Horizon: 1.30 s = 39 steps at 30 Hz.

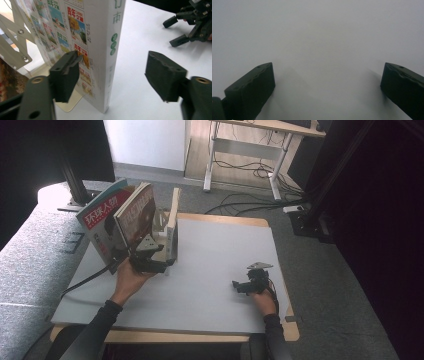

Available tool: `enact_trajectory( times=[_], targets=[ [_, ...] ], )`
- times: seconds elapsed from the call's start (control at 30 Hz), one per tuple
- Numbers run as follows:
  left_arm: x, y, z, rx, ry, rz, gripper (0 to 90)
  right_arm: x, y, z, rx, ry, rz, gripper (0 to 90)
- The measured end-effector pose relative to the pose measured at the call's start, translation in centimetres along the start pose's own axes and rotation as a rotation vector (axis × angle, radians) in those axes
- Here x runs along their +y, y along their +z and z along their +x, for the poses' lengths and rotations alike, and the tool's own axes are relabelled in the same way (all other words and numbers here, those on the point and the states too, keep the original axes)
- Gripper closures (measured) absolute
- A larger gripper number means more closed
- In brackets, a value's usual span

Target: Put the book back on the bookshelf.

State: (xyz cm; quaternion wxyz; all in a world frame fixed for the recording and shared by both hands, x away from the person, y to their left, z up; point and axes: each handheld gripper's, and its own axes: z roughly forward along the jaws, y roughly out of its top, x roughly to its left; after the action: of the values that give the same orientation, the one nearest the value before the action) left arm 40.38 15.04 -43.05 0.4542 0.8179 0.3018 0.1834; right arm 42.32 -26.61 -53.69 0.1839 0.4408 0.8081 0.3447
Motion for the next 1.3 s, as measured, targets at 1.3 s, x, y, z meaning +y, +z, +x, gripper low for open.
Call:
enact_trajectory(
  times=[1.3],
  targets=[
    [-4.2, -6.2, 0.3, -0.037, 0.004, 0.051, 2.1, 0.0, 0.0, 0.0, 0.000, -0.001, 0.000, 0.0]
  ],
)
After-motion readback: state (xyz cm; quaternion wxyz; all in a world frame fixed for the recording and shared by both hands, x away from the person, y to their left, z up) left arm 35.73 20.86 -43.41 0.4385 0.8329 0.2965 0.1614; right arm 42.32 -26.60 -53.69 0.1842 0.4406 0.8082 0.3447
